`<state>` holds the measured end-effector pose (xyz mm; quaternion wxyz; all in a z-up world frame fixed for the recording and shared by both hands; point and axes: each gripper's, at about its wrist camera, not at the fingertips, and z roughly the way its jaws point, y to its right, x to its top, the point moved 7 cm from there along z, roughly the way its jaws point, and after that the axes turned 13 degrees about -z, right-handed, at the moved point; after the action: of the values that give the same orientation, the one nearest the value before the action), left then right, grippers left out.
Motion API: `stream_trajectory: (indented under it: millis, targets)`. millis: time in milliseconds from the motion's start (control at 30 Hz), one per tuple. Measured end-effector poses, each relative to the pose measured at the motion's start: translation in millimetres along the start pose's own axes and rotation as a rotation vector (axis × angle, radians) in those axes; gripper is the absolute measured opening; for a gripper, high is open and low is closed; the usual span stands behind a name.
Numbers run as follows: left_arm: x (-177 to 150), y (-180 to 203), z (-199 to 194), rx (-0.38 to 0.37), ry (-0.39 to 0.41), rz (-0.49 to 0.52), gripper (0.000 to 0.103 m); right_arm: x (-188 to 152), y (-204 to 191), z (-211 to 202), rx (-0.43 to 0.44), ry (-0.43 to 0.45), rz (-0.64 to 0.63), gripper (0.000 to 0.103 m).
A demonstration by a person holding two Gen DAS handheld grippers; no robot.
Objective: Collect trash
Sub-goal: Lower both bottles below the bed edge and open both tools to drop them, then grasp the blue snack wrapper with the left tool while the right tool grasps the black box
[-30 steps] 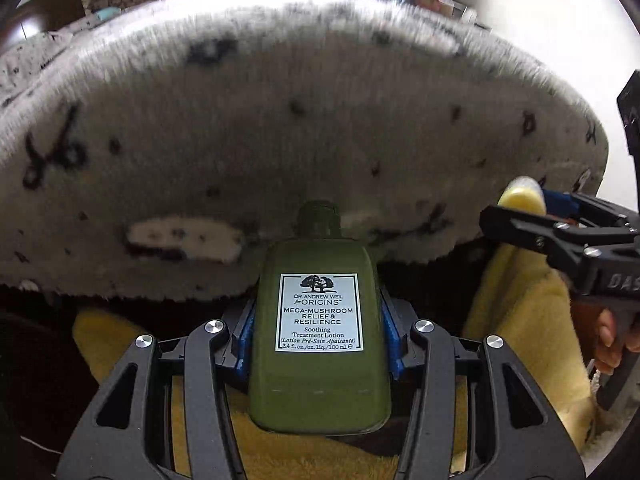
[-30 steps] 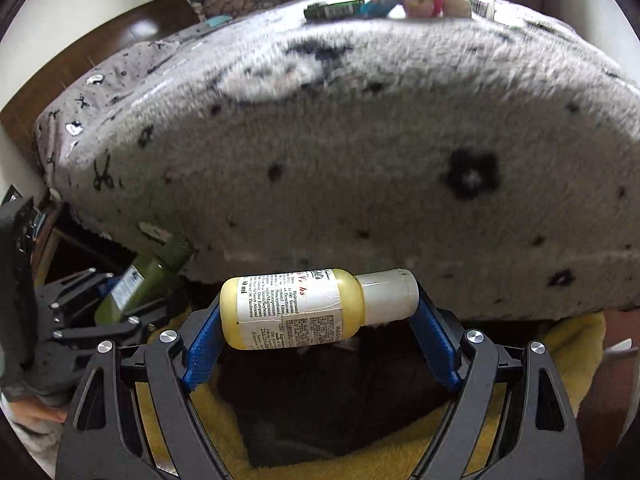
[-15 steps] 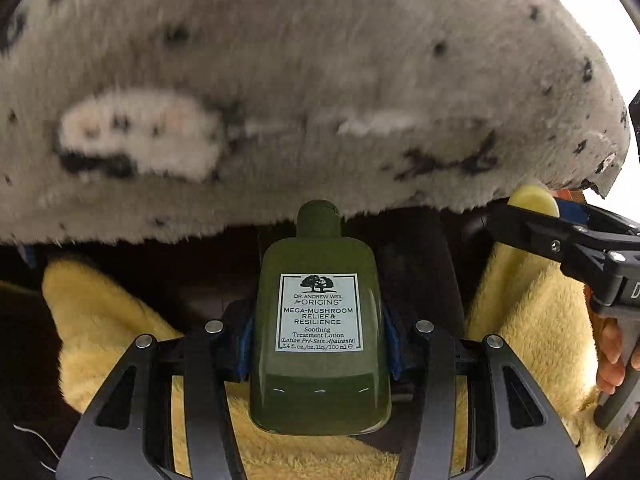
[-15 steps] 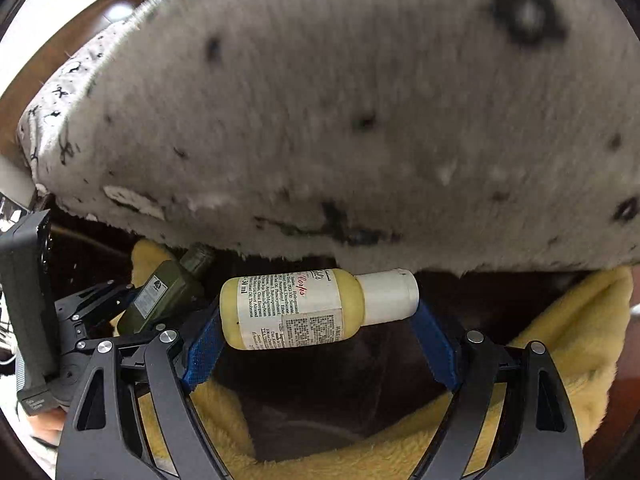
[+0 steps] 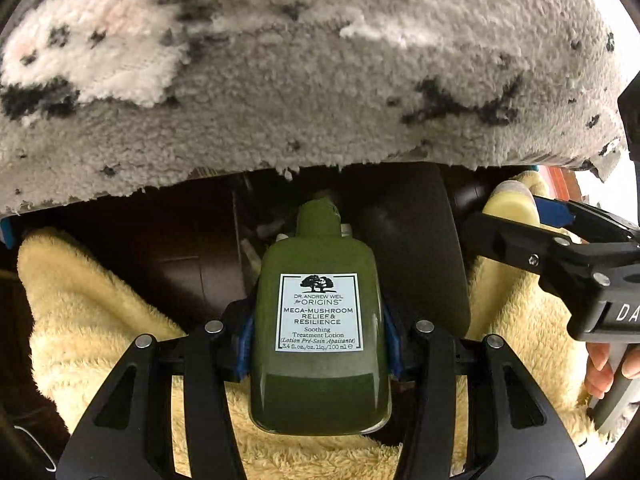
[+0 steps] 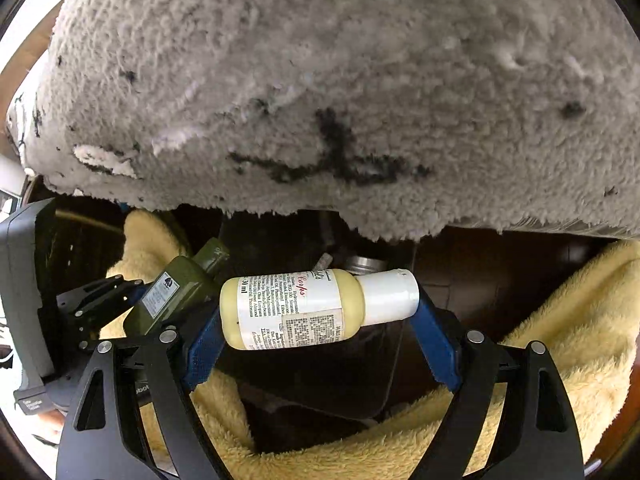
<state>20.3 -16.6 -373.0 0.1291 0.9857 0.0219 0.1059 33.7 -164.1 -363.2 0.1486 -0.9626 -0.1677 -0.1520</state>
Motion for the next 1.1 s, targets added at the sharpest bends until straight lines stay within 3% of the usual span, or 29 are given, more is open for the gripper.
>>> stream_trajectory:
  millis: [167,367,567,833,1100]
  targets:
    - [-5,8,18,0.013,-0.008,0.003,0.049,3,1,0,-0.001,0.009,0.007,0.088]
    - [0,13,8,0.057,0.044,0.021,0.074,8,8,-12,-0.022,0.035,0.017,0.091]
    - [10,18,-10,0.099,0.107,0.058,0.086,14,30,-41,-0.113,0.098,0.041,0.091]
    - [9,34,-57,0.074,0.201,0.107,0.091,26,46,-82,-0.155,0.193,0.057,0.091]
    - [37,38,-115,0.032,0.327,0.122,0.091,38,51,-122,-0.198,0.277,0.036,0.091]
